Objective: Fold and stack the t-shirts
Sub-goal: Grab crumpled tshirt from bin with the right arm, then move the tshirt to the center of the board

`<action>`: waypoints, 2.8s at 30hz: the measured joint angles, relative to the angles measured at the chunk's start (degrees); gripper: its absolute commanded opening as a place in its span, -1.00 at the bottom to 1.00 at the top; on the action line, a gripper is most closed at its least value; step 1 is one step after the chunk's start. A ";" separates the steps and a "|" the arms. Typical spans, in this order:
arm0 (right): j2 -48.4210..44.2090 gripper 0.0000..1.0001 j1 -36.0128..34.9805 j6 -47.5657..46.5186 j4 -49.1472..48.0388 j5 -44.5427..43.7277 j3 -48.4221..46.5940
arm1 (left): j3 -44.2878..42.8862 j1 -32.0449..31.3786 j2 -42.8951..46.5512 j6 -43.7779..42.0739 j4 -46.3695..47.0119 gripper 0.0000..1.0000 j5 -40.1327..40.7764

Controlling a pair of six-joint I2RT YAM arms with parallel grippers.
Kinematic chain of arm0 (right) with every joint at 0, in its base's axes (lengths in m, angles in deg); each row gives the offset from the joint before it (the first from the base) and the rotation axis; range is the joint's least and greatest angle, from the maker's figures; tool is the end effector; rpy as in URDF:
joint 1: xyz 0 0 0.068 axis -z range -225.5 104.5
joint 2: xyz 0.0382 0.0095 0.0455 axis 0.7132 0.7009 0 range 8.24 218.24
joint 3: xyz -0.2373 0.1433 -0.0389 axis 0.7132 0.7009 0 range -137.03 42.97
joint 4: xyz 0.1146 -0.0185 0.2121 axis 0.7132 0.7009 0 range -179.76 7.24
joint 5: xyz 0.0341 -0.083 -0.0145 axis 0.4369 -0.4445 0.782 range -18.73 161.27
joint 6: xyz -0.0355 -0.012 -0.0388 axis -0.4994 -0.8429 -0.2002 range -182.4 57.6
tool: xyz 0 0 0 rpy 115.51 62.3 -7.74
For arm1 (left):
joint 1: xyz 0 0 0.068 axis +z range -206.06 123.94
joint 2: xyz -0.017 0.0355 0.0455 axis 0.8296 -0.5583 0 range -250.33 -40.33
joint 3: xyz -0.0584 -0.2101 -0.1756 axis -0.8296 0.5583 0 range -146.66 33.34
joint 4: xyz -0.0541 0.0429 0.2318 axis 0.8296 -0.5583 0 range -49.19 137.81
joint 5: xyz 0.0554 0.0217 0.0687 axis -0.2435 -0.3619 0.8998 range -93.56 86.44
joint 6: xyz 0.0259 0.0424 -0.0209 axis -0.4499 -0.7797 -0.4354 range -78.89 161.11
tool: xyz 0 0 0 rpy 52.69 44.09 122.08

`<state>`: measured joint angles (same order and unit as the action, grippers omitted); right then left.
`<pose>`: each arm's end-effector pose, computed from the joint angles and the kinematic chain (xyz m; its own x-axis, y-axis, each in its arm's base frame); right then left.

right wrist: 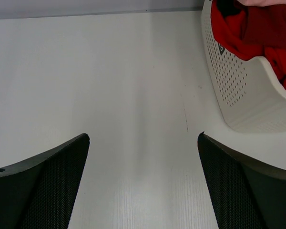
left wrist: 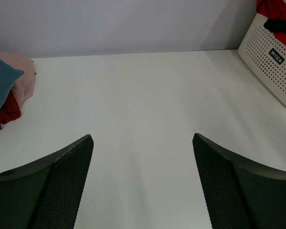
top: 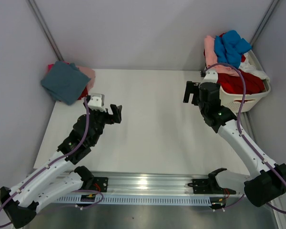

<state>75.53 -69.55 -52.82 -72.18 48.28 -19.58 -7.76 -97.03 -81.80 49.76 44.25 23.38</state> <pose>0.2268 0.0860 0.3644 -0.3496 0.0117 -0.9368 0.0130 0.9999 0.0076 0.1212 -0.0838 0.3446 -0.0877 -0.1014 -0.9910 0.2328 0.9652 -0.1194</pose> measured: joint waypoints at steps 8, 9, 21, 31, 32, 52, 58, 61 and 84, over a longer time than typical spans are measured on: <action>3.08 0.99 -1.31 -3.48 -3.76 -1.60 -0.79 | 0.00 0.00 0.02 0.39 0.00 0.72 -0.33; 4.90 0.99 -1.25 -4.26 -3.96 -3.17 -2.60 | 0.00 0.00 0.02 0.39 -0.02 0.71 -0.35; 46.66 0.99 15.69 -7.74 4.55 -28.57 -56.52 | -0.02 -0.02 1.62 1.46 -1.25 0.68 -0.17; 54.97 -0.03 24.83 2.38 13.20 -22.56 -60.28 | -0.02 -0.15 2.40 1.42 -1.25 0.68 -0.04; 56.39 -0.96 24.90 3.56 13.77 -21.29 -61.00 | -0.02 -0.15 2.12 1.42 -1.25 0.68 -0.02; 23.61 -1.00 -5.31 -27.89 -18.38 -17.66 -39.87 | -0.02 -0.17 -0.28 1.18 -0.48 0.69 1.64; 7.67 -1.00 -10.60 -22.53 -18.53 -12.72 -22.75 | -0.02 -0.17 -0.26 1.18 -0.37 0.68 1.64; 6.01 -1.00 -13.25 -16.65 -15.15 -10.58 -14.95 | -0.02 -0.17 -0.24 1.18 -0.37 0.68 1.73; 2.34 -1.00 -43.30 54.53 36.26 -26.43 7.17 | -3.19 -0.17 -9.70 4.44 -2.19 0.68 2.27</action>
<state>77.87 -112.85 1.72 -35.92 21.86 -12.41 -10.95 -97.21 -91.51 54.19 42.07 25.65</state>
